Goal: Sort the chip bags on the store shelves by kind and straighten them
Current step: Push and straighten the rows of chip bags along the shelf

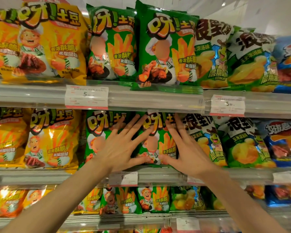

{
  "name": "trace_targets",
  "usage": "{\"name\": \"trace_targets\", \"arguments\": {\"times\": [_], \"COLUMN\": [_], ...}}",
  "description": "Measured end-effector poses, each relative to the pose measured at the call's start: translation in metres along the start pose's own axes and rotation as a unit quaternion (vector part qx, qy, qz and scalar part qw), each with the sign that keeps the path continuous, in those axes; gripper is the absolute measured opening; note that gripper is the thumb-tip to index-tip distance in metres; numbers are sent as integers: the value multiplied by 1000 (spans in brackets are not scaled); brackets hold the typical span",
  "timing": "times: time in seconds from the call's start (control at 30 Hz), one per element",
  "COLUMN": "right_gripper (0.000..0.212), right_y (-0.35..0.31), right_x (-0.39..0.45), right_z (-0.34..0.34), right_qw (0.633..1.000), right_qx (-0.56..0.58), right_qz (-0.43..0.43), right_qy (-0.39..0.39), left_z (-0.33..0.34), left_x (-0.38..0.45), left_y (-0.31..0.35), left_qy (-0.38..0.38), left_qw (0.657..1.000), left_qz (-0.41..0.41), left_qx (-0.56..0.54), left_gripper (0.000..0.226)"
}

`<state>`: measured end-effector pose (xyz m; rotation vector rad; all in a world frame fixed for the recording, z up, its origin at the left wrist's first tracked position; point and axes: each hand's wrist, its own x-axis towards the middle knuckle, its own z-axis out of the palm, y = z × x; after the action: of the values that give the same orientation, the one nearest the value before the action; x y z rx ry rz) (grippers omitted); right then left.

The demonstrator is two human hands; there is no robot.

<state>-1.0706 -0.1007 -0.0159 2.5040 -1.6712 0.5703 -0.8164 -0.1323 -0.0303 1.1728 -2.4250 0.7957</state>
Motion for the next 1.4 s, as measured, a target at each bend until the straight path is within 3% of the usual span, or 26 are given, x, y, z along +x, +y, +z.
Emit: {"name": "trace_targets", "arguments": {"times": [0.37,0.53,0.67,0.87,1.0,1.13,1.4], "right_gripper": [105,103,93,74,73,65,78], "right_y": [1,-8,-25,-44,-53,-59,-41], "right_x": [5,-10,-39,-92,-111,-118,-136], "right_z": [8,17,34,73,89,91,88], "right_qw": [1000,997,986,966,959,959,949], "right_qx": [13,60,126,171,179,188,235], "right_qz": [-1,15,52,166,208,203,209], "right_qy": [-3,51,99,98,76,58,30], "left_z": [-1,-6,-7,1,10,13,2], "left_x": [-1,-16,-55,-114,-132,-137,-134], "left_y": [1,20,44,82,96,99,127], "left_qy": [-6,17,54,100,95,76,49], "left_qw": [1000,992,968,901,861,856,835], "left_qz": [-17,-76,-132,-235,-286,-295,-336], "left_qx": [-21,-98,-209,-351,-409,-418,-433], "left_gripper": [91,84,75,69,66,63,62]}}
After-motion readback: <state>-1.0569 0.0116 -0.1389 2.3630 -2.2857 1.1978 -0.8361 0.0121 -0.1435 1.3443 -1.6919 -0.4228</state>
